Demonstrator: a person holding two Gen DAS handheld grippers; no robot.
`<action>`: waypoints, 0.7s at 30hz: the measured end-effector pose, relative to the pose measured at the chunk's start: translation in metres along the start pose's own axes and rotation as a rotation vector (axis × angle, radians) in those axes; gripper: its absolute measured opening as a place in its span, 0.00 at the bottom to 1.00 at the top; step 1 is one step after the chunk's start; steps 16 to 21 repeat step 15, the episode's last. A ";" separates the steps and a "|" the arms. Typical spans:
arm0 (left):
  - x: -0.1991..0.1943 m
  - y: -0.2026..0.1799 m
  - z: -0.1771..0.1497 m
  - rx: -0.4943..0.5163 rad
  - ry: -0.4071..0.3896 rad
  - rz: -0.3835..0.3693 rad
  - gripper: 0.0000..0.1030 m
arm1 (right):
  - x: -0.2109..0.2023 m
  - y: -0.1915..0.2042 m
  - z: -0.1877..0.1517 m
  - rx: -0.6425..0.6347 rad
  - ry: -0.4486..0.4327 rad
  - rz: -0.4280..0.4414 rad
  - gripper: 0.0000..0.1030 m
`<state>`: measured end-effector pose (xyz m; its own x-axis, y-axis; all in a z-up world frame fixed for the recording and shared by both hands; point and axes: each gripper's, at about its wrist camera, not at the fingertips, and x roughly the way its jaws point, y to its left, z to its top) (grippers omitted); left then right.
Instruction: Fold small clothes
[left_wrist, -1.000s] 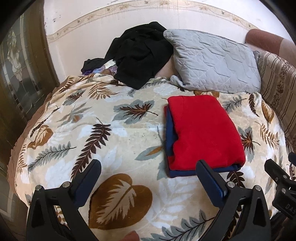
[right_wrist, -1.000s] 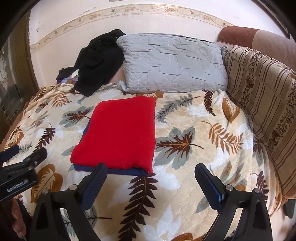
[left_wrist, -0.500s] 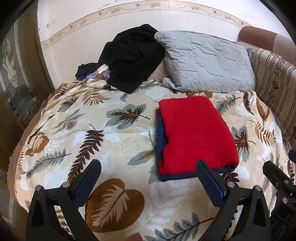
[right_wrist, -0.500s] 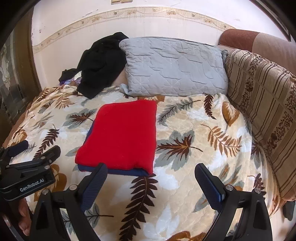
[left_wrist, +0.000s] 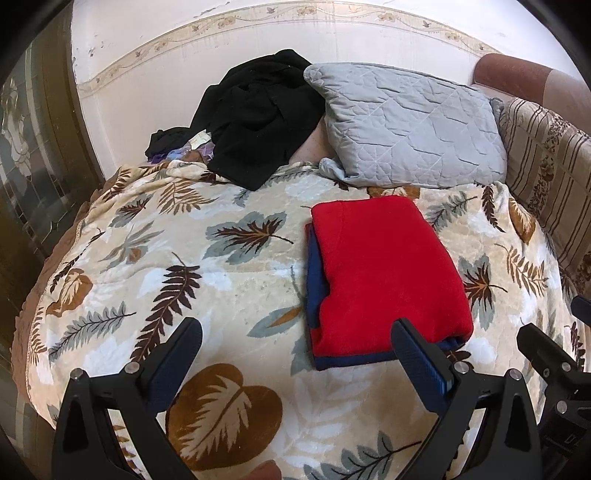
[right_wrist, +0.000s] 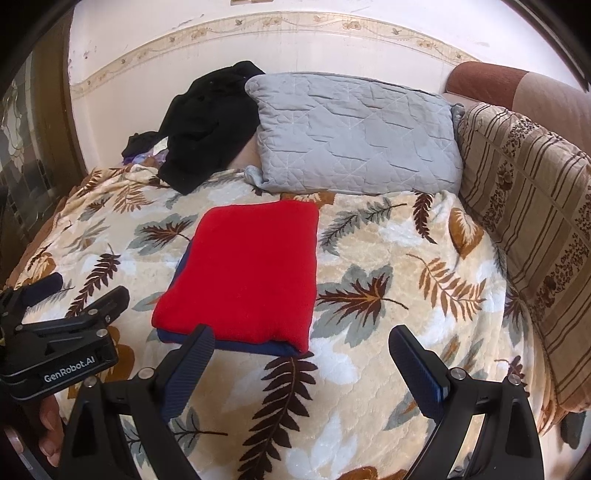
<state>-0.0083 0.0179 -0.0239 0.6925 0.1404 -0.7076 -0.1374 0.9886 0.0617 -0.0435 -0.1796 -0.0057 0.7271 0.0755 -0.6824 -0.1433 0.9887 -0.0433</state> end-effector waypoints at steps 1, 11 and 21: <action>0.000 0.000 0.001 -0.001 0.001 0.000 0.99 | 0.001 0.000 0.001 -0.001 0.002 0.000 0.95; 0.009 -0.002 0.008 0.008 -0.018 -0.012 0.99 | 0.016 0.000 0.007 -0.014 0.025 0.003 0.95; 0.010 -0.004 0.016 0.012 -0.061 -0.014 0.99 | 0.027 0.002 0.011 -0.020 0.037 0.010 0.95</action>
